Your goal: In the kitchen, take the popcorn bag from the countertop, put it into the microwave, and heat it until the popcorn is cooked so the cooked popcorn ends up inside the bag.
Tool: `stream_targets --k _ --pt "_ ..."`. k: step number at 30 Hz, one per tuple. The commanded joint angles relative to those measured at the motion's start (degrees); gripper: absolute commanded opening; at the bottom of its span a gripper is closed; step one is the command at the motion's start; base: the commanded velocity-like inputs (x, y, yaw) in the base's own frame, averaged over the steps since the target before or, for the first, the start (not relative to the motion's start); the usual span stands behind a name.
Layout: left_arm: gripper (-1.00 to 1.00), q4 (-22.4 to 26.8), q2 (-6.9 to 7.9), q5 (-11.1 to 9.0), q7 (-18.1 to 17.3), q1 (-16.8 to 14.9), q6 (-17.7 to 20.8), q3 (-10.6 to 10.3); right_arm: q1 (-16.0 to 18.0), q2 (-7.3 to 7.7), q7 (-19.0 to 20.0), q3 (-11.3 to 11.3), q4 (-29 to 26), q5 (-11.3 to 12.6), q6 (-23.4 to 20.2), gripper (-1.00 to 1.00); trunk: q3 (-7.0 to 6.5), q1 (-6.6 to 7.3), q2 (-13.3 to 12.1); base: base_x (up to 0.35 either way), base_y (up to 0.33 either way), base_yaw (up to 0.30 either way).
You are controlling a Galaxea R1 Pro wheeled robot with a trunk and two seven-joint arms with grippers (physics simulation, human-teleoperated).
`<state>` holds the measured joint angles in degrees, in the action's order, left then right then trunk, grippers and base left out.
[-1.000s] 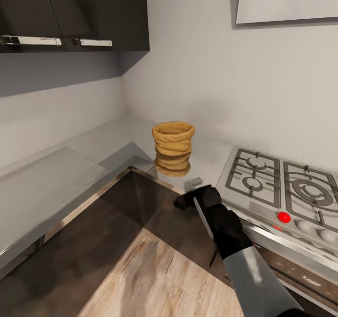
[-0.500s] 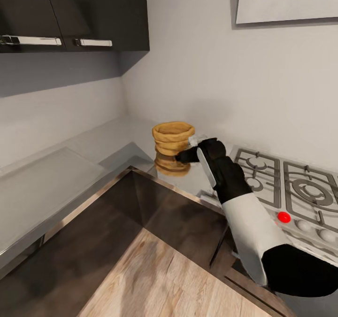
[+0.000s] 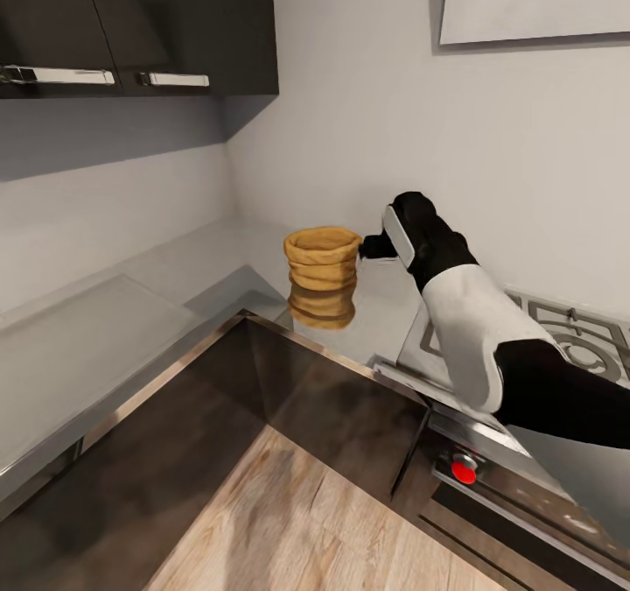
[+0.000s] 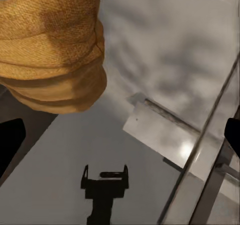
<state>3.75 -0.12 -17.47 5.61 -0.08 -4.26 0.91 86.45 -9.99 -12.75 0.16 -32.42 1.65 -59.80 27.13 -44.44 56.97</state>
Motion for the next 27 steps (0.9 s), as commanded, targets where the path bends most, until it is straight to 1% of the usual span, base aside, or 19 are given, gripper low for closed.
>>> stream_targets --k 1,4,11,18,23,27 --pt "1.00 0.0 -0.03 -0.2 0.1 0.0 -0.1 0.1 0.7 -0.01 -0.2 0.0 0.7 0.2 -0.2 1.00 0.06 -0.01 0.0 0.000 0.000 0.000" --pt "1.00 0.0 -0.05 -0.2 0.1 0.0 -0.1 0.1 1.5 -0.01 -0.1 0.0 1.6 0.4 -0.2 1.00 0.06 -0.01 0.0 0.000 0.000 0.000" --pt "1.00 0.0 -0.05 -0.2 0.1 0.0 -0.1 0.1 1.6 -0.01 0.3 -0.1 1.1 0.5 -0.2 1.00 0.06 -0.01 0.0 0.000 0.000 0.000" --pt "1.00 0.0 -0.05 -0.2 0.1 0.0 -0.1 0.0 1.6 -0.01 0.2 -0.1 -1.1 0.5 -0.2 1.00 0.06 -0.01 0.0 0.010 0.000 0.000" --pt "1.00 0.0 0.03 -0.2 0.1 0.0 -0.1 0.0 1.6 -0.01 0.1 0.0 -3.6 0.4 -0.2 1.00 0.06 -0.01 0.0 0.246 0.000 0.000" --pt "1.00 0.0 0.03 -0.2 0.1 0.0 -0.1 0.0 1.6 -0.01 0.0 0.0 -3.8 0.4 -0.2 1.00 0.06 -0.01 0.0 0.313 0.000 0.000"
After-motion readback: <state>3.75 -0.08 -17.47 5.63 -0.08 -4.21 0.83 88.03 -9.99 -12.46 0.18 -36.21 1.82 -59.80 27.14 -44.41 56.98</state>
